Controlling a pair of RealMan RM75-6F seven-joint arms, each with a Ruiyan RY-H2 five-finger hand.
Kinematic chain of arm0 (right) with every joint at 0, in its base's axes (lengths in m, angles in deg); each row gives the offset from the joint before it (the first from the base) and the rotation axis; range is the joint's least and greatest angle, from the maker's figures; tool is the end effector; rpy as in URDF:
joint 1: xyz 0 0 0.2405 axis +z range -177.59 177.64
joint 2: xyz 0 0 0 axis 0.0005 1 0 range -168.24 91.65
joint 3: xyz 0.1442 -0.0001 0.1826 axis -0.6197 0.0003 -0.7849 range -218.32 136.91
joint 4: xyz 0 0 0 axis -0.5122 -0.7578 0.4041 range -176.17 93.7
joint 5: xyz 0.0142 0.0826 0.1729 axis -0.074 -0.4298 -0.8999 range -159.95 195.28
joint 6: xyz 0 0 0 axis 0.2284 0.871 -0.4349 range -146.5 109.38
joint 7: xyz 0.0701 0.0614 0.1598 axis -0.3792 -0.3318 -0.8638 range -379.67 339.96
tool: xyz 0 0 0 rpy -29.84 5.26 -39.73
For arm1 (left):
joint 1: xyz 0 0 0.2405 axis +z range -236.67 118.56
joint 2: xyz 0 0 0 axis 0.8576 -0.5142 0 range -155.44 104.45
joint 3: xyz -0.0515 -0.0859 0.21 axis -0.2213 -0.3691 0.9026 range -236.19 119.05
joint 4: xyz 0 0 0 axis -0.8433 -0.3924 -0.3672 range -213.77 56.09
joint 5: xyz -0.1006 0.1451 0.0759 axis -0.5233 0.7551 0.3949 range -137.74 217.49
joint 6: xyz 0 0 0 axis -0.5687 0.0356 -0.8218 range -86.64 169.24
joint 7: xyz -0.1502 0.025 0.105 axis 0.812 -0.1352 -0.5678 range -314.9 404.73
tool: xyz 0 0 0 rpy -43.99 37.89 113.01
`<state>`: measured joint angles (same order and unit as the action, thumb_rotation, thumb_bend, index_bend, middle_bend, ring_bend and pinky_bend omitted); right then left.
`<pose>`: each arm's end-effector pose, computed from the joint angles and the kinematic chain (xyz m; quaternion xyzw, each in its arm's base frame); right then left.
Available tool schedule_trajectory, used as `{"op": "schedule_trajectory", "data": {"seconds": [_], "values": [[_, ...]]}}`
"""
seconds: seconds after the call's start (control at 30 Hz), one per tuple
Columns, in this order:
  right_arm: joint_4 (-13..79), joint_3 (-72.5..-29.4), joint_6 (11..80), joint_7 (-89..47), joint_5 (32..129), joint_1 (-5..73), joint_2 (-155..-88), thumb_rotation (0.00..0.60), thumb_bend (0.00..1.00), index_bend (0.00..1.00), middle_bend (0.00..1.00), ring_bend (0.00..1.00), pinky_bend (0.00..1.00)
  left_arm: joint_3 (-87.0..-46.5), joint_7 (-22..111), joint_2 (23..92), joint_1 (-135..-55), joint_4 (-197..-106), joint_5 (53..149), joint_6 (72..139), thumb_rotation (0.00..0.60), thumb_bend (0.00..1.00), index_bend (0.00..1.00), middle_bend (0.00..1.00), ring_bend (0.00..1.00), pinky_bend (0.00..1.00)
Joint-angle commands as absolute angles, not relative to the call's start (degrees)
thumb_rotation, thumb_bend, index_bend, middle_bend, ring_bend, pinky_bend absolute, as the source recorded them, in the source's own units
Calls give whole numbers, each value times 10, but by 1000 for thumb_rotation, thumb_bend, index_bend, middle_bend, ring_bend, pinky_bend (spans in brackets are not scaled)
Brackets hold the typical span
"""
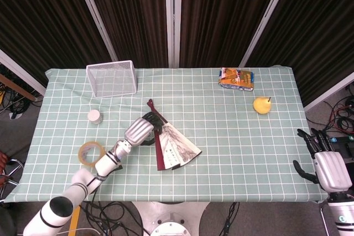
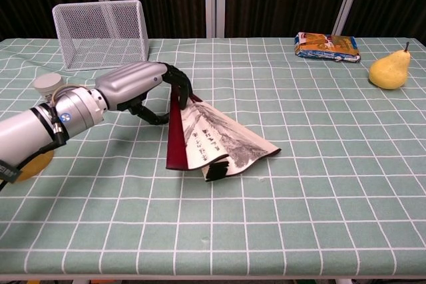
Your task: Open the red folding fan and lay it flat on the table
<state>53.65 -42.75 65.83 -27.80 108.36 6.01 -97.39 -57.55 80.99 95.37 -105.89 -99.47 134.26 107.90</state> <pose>-0.2649 -0.2203 0.1758 0.6090 -0.4004 0.4264 0.5357 -0.1197 0.3723 -0.0974 -0.7530 -0.3423 -0.4860 0.2822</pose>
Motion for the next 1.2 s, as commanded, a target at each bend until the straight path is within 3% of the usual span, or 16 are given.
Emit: {"op": "schedule_trajectory", "data": {"seconds": [0.03,0.1,0.4,0.8,0.97,1.2], "values": [[539,-427,658,-280,1087,62,-973,600,277,81,189,0,0,-582,835,955,-1054,-1006,1334,1093,600,445,587,360,244,199],[539,-427,657,-283,1089,63,-972,600,283,81,189,0,0,-588,854,953,-1051,-1014,1328,1099,600,450,591,383,266,231],[540,-426,655,-290,1097,68,-970,600,306,81,191,0,0,-619,928,951,-1040,-1043,1302,1144,600,451,620,527,440,571],[552,-434,614,-340,1105,106,-956,600,305,81,193,0,0,-652,1005,909,-1040,-1125,1292,1205,600,443,630,530,440,585],[566,-433,558,-387,1111,143,-940,600,293,81,198,0,0,-678,1045,857,-1037,-1228,1279,1223,600,437,630,530,440,585],[569,-436,449,-465,1085,208,-946,600,167,112,220,0,0,-718,1064,787,-1026,-1377,1248,1211,600,428,630,530,440,585]]}}
